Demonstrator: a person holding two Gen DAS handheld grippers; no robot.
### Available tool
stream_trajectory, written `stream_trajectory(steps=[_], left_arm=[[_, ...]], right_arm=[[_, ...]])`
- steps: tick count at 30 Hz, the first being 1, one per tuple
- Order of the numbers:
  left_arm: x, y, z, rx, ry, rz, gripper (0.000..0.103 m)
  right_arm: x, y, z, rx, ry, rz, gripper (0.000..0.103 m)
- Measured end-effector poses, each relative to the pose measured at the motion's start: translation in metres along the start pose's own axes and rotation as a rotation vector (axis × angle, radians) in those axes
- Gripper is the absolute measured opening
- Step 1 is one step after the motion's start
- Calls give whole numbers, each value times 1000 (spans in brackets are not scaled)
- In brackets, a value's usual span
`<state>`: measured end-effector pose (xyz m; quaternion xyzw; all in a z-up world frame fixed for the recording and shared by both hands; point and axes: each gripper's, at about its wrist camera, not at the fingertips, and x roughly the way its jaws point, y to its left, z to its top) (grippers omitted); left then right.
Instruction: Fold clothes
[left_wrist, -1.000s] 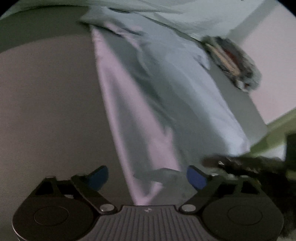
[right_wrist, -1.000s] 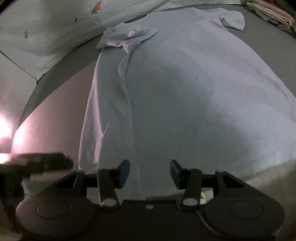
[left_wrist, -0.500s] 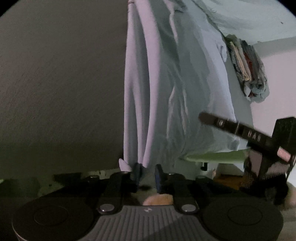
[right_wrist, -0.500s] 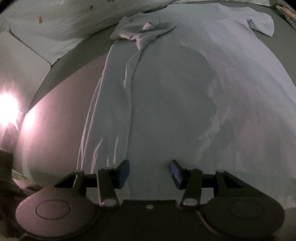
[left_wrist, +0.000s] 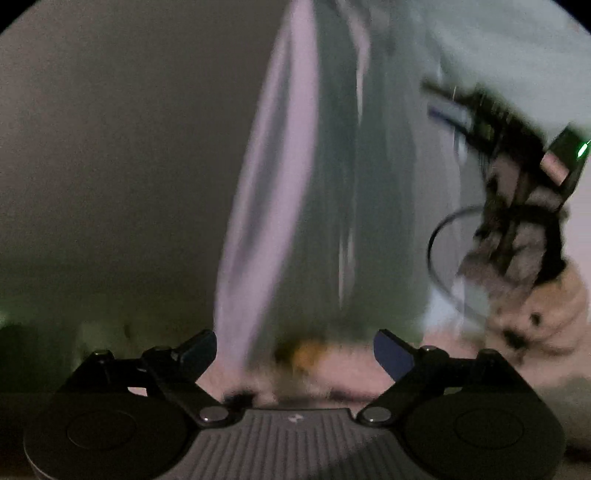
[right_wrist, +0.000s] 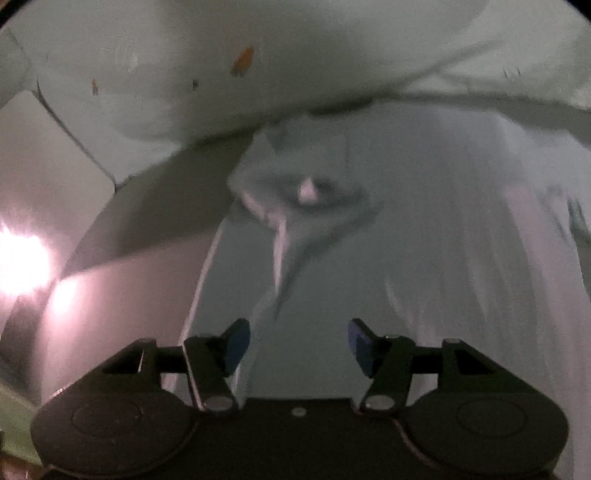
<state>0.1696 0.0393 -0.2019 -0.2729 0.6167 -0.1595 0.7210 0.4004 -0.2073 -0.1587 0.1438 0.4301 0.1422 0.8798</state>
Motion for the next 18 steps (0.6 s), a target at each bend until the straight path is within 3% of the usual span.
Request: stream_trajectory(steps=[4,7,11,12,14,16,18], left_arm=[[-18,1,49,-5,-142,45,96],[-11,5,93,6,-173,53,96],[1,2,159,53,-182,71,96],[5,0,176,67,-187,71,96],[10,-9,212,107,-198,60,96],[15,-18,245,151,-228,66,96],[22,-30,275,175,-256,75,96]], right_arm=[[31,-4,47,20,-58,-5,60],[60,-6,81,50,-79,8,47],[106,-4,125,-35,-85,-40,46],[119,-3,135,-87,-79,-78,48],[146,-6,153,-173,-67,-137,68],[172,-16,165,-210,-46,-157,77],[193,-25,170,-241,21,-121,74]])
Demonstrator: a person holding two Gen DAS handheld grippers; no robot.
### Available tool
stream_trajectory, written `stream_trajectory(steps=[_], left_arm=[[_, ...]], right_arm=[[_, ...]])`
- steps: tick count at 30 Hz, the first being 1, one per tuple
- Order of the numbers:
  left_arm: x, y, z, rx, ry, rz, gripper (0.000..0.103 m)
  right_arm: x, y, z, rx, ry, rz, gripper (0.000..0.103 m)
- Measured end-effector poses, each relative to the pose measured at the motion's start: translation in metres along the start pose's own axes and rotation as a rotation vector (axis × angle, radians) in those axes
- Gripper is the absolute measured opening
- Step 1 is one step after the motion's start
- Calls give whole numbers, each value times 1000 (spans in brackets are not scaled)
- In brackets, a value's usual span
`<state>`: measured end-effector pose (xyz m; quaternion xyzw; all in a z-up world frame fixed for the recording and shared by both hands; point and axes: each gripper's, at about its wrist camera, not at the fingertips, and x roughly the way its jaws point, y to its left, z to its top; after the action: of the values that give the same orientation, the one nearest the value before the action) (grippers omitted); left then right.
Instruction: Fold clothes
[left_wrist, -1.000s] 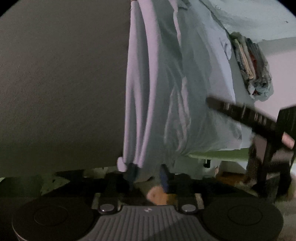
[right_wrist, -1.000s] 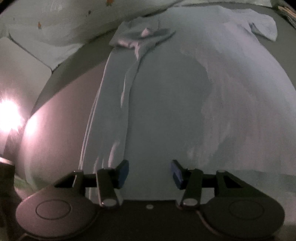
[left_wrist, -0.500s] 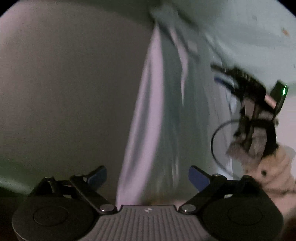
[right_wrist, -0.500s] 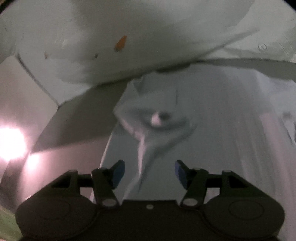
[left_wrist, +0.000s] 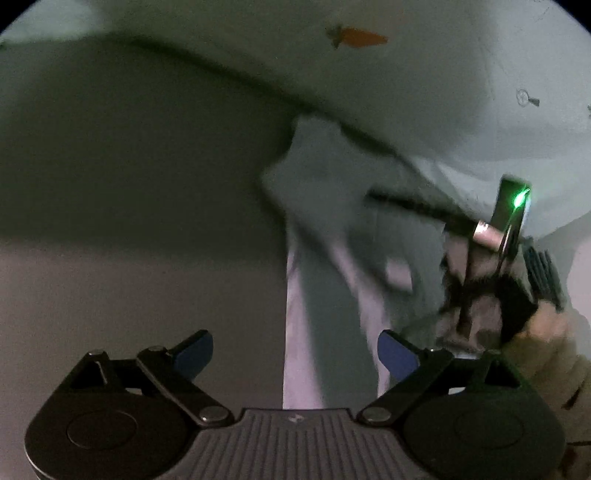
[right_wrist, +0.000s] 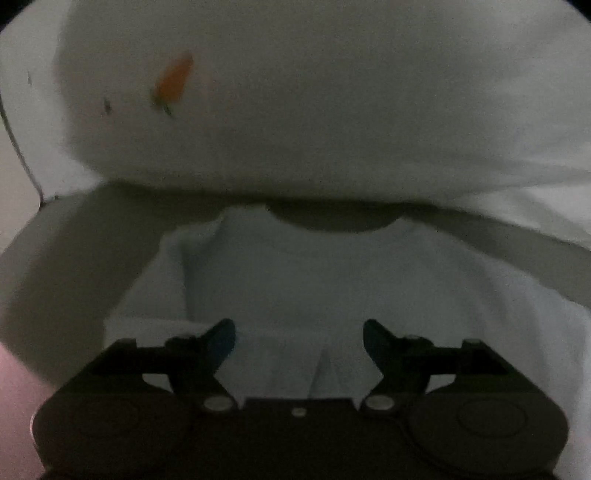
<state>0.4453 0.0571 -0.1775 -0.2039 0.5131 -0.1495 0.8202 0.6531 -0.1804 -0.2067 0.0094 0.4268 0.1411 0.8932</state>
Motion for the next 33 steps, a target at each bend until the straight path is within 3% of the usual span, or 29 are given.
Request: stream_trajectory(steps=[1,2,3,4,7,9,13,16,18,19,21,24,27,29,31,33], left_arm=[[5,-2,12,9,-14,4,96],[10,-3,22,11,-27,0,96],[16,-4,32,6,-38,-9,96],[20,-4,40,-4,-47,-21,96],[31,0,54,-42,-59,-45,96],[36,3,56,-65,-63,-34,96],[42,10,58,-111,-65,8,96],[44,11,54,-127,-61,32,96],[47,7,54,-103,-60,54,96],[50,4,56,-87,-60,64,96],[56,-2,59,-53,-58,84,96],[65,-11,66,-13,-60,109,96],[67,-19,72,10,-83,117,96],[68,-20,76,1,-99,101,96],[66,-16,78,-20,-112,93,96],[64,-8,79,-43,-119,102,96]], right_arm=[[4,-1,0,-25,12,25,61],[4,-1,0,-50,3,44,29],[3,-1,-1,-75,-6,64,11],[-3,-3,0,-90,-29,73,5],[-38,-15,4,-94,-140,51,5],[-60,-33,3,-63,-173,-13,5],[-76,-68,-21,-69,-121,-242,7],[-76,-83,-38,9,-81,-311,14],[-79,-89,-46,69,-76,-338,35],[-83,-89,-47,102,-97,-336,52],[-86,-86,-44,161,-135,-296,53],[-77,-75,-28,216,-161,-132,53],[-57,-44,-3,135,-177,35,56],[-40,-19,14,47,-178,126,66],[-17,4,28,-44,-161,181,67],[11,22,37,-113,-92,181,62]])
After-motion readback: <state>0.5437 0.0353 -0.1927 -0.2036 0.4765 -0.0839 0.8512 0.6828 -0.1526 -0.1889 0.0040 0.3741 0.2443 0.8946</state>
